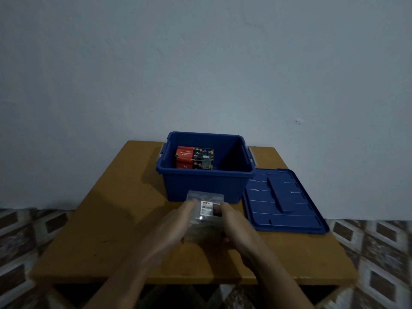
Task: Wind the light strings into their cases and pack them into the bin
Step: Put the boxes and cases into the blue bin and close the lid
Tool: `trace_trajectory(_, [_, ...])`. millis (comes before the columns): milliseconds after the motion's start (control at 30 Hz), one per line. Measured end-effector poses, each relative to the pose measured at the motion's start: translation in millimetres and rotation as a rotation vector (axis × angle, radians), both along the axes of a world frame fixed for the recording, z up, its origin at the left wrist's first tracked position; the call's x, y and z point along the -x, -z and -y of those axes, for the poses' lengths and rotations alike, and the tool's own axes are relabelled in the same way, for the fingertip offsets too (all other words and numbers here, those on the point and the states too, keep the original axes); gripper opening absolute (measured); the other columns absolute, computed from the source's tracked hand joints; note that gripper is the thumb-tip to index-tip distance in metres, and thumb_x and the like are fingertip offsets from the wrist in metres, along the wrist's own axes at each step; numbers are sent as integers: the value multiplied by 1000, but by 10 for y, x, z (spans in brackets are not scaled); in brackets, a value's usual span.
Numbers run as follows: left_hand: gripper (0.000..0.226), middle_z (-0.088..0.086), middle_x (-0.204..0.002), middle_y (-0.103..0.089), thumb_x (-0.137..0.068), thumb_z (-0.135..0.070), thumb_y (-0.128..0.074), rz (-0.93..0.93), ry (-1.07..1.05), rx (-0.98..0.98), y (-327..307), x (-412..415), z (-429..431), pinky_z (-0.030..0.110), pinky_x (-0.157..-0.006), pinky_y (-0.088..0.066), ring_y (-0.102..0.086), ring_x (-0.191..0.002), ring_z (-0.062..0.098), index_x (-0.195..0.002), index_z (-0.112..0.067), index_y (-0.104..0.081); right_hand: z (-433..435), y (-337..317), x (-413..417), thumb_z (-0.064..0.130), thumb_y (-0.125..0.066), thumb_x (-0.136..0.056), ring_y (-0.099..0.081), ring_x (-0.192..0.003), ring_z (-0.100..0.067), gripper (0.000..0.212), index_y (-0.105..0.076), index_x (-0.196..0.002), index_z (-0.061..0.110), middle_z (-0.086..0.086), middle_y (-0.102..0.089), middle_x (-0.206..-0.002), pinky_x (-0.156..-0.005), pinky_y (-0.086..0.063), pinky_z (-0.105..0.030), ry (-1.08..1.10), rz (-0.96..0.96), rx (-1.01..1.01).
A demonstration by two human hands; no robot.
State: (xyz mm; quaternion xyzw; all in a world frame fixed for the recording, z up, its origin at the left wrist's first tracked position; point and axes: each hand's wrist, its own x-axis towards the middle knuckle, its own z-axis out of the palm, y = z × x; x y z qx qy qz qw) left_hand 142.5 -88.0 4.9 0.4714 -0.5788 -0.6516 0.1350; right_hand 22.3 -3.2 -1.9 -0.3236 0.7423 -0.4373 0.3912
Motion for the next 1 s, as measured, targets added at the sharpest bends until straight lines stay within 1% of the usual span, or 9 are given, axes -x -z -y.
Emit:
trace_trajectory(100, [49,-2,-76,-78,-100,-53,-44,-2,55,27,-1,6,28,46,-98,-51,-72,-89,21,-77,-25,-78,22,15,1,45,-27,-106,-63,-100,-15,38,-63,-102,35,3,-68,-106,-100,-49,-41,-47,-1,1])
trace_trajectory(233, [41,-3,-80,-78,-101,-53,-43,18,48,61,51,-10,73,38,-92,-53,-71,-85,16,-88,-26,-72,22,-13,-2,47,-30,-105,-63,-100,-14,38,-66,-96,35,3,-68,-106,-99,-48,-39,-56,8,-13])
trace_trajectory(367, [43,-1,-78,-78,-100,-53,-42,19,28,58,84,-7,85,42,-96,-52,-72,-87,19,-87,-25,-72,16,2,17,51,-34,-104,-63,-99,-15,37,-65,-96,33,3,-68,-104,-100,-48,-41,-49,9,-19])
trace_trajectory(467, [38,0,-87,-77,-101,-47,-44,32,44,94,89,-16,87,34,-87,-54,-71,-85,16,-89,-25,-72,6,16,19,57,-37,-101,-64,-97,-11,39,-67,-98,32,7,-70,-100,-98,-48,-37,-18,64,-7])
trace_trajectory(633, [41,6,-91,-78,-101,-48,-43,54,26,94,83,-13,82,42,-96,-52,-72,-91,24,-88,-23,-73,16,17,15,62,-37,-99,-65,-97,-13,43,-66,-97,31,4,-69,-101,-100,-48,-41,7,50,-29])
trace_trajectory(733, [42,5,-93,-78,-102,-48,-40,36,35,90,103,-5,75,37,-87,-54,-72,-89,22,-91,-25,-73,13,-7,-5,56,-33,-103,-62,-97,-14,38,-62,-93,33,5,-66,-102,-95,-48,-38,-24,4,-39])
trace_trajectory(800, [42,4,-97,-76,-103,-48,-36,32,66,98,88,-20,53,31,-80,-52,-71,-91,19,-97,-26,-72,12,-26,-24,53,-31,-104,-63,-99,-15,38,-63,-96,35,3,-67,-105,-98,-49,-40,-51,-26,-42])
trace_trajectory(900, [46,6,-104,-75,-104,-51,-32,39,103,97,81,-66,31,36,-92,-50,-70,-98,21,-101,-28,-72,4,-48,-37,52,-30,-105,-63,-99,-14,37,-63,-100,35,3,-66,-107,-98,-49,-40,-68,-42,-42])
trace_trajectory(1000, [45,12,-100,-76,-103,-48,-37,26,74,106,4,-146,-12,44,-99,-49,-70,-99,29,-91,-24,-74,-42,-88,-67,52,-32,-104,-63,-101,-15,37,-64,-101,34,3,-67,-109,-99,-49,-41,-83,-28,-41])
